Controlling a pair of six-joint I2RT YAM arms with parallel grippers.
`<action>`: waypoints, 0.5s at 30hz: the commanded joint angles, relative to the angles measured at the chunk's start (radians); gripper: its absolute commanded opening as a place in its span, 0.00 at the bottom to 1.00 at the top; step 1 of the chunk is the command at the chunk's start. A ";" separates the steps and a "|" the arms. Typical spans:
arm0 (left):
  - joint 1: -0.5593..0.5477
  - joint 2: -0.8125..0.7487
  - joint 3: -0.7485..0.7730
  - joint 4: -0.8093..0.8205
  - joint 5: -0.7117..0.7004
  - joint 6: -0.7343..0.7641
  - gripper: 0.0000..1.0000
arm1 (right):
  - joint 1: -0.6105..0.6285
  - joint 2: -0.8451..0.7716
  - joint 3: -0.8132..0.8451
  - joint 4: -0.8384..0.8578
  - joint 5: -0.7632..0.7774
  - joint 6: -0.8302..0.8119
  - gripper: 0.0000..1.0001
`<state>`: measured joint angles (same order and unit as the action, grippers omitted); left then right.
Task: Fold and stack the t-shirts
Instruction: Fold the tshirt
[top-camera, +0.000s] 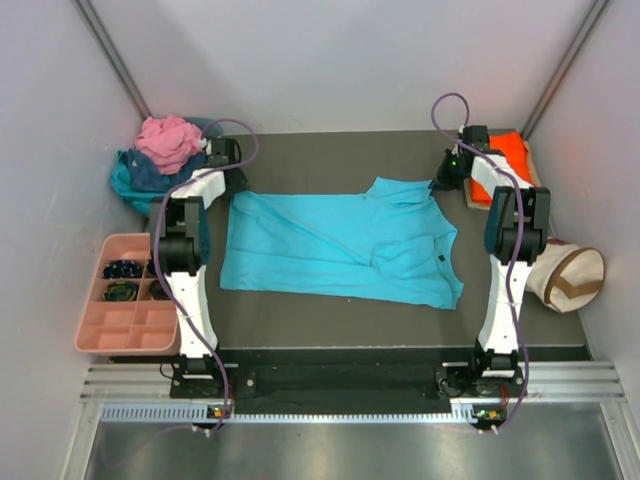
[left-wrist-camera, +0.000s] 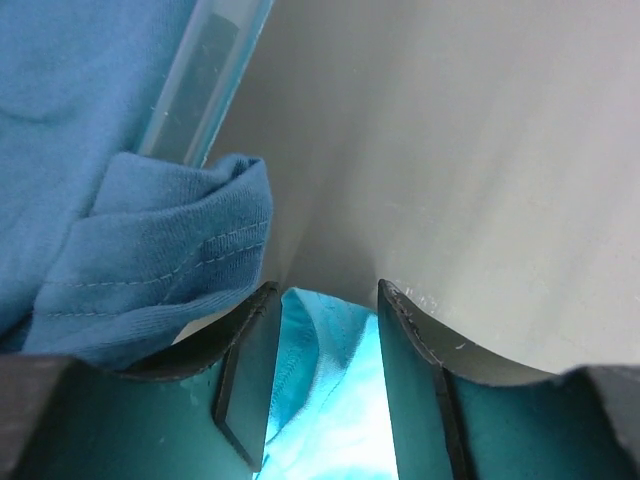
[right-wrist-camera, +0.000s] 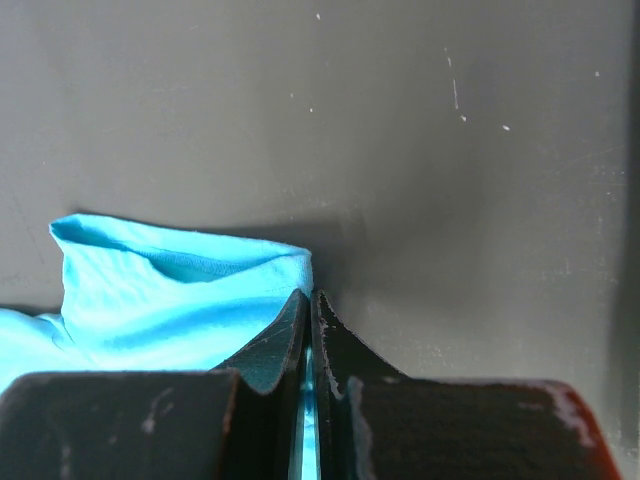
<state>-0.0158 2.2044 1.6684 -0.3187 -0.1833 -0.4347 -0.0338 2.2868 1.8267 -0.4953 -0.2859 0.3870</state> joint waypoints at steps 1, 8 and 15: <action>0.008 0.009 0.019 -0.005 0.015 -0.021 0.47 | -0.003 -0.012 0.028 0.027 -0.004 -0.005 0.00; 0.008 0.005 0.016 0.000 0.012 -0.021 0.20 | -0.003 -0.006 0.028 0.027 -0.006 -0.004 0.00; 0.008 0.000 0.024 -0.005 -0.008 -0.009 0.02 | -0.002 -0.004 0.026 0.029 -0.013 -0.002 0.00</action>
<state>-0.0143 2.2044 1.6684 -0.3195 -0.1730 -0.4500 -0.0338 2.2868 1.8263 -0.4953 -0.2871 0.3870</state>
